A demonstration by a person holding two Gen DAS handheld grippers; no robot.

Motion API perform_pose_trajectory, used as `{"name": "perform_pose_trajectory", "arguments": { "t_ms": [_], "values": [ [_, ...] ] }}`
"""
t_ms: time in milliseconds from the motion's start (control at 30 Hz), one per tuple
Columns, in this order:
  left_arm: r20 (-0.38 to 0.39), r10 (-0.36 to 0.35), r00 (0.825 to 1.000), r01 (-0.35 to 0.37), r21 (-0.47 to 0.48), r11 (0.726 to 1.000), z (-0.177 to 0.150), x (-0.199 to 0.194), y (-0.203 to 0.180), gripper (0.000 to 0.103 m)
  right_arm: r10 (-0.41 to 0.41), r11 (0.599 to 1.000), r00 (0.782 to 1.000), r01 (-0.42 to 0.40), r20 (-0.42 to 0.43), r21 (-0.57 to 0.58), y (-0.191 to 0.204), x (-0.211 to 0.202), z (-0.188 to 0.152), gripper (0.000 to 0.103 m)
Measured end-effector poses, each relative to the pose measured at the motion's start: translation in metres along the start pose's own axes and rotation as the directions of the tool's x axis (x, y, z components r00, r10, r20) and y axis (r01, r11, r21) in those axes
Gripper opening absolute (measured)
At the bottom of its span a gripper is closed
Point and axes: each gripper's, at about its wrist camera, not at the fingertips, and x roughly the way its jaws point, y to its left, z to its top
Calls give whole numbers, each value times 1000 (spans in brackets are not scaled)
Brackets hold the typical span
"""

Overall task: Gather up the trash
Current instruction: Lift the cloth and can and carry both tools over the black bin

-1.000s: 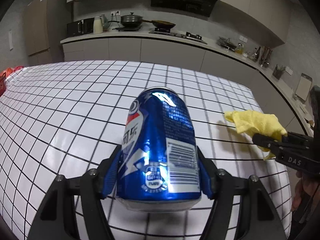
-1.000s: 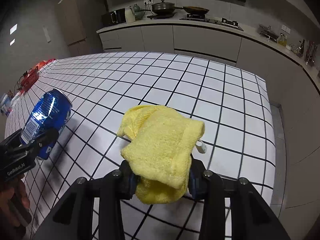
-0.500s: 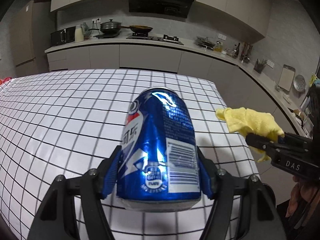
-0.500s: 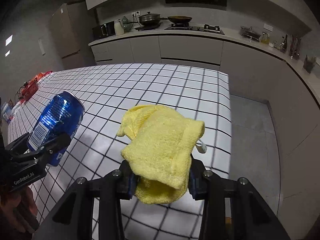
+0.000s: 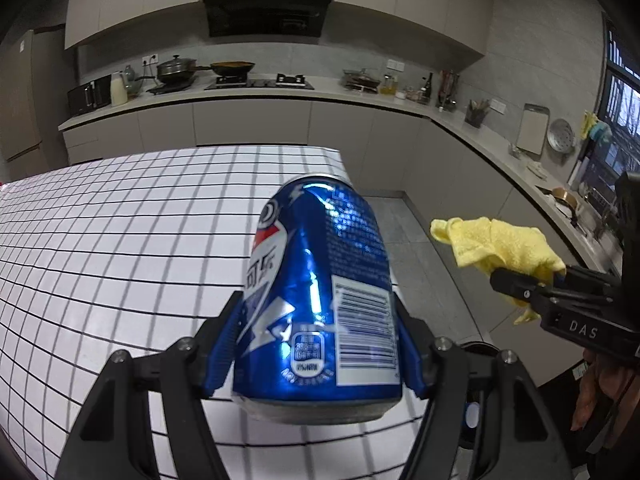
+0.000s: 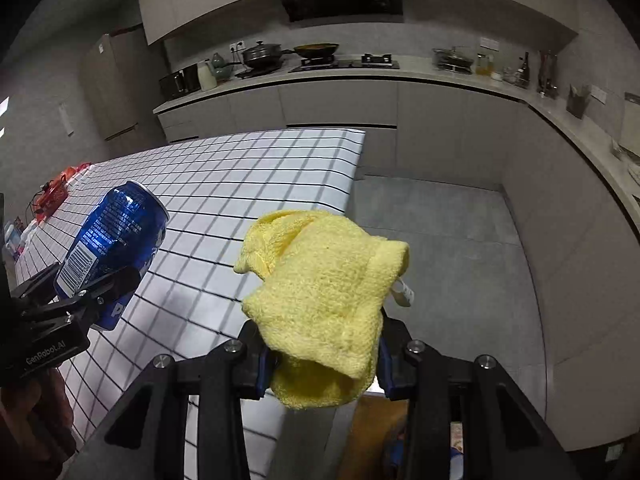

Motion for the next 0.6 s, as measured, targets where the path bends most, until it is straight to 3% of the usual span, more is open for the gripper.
{"name": "perform_pose_trajectory", "arguments": {
  "t_ms": [600],
  "values": [
    [-40, -134, 990, 138, 118, 983, -21, 4, -147, 69, -115, 988, 993, 115, -2, 105, -146, -98, -80, 42]
  ]
}}
